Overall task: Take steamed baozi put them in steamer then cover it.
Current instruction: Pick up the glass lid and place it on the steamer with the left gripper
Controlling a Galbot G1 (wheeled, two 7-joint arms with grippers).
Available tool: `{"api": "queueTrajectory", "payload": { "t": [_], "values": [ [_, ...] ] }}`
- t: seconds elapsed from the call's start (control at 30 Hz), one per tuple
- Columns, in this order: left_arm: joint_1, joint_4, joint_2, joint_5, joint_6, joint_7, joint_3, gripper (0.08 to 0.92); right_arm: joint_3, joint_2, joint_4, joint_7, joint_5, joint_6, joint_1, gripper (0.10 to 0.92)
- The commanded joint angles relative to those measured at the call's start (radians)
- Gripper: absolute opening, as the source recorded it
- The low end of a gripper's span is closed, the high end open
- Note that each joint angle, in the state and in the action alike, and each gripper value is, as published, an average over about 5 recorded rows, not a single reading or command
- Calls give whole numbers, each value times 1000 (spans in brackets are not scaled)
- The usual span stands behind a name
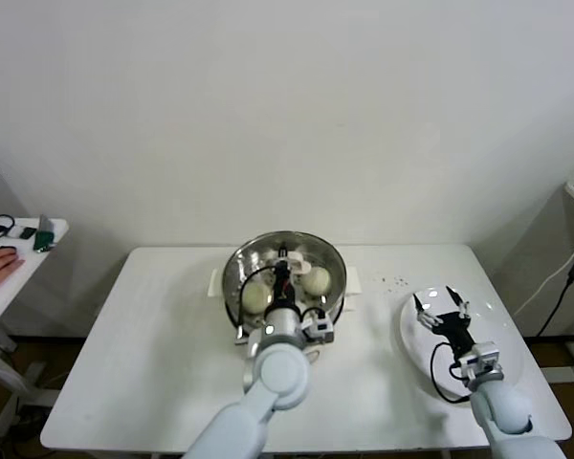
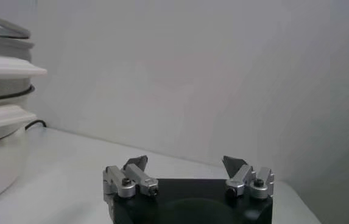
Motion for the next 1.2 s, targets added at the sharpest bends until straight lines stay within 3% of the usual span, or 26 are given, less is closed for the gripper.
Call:
{"api": "queueTrajectory", "payload": {
  "t": [0.03,1.2],
  "values": [
    [-11,24,5,-1,49,-5,6,147,4,1,-1,-3,-2,1,0,823],
    [-5,45,47,-1,49,-43,6,147,26,28,10,-26,-5,4,-12,823]
  ]
}}
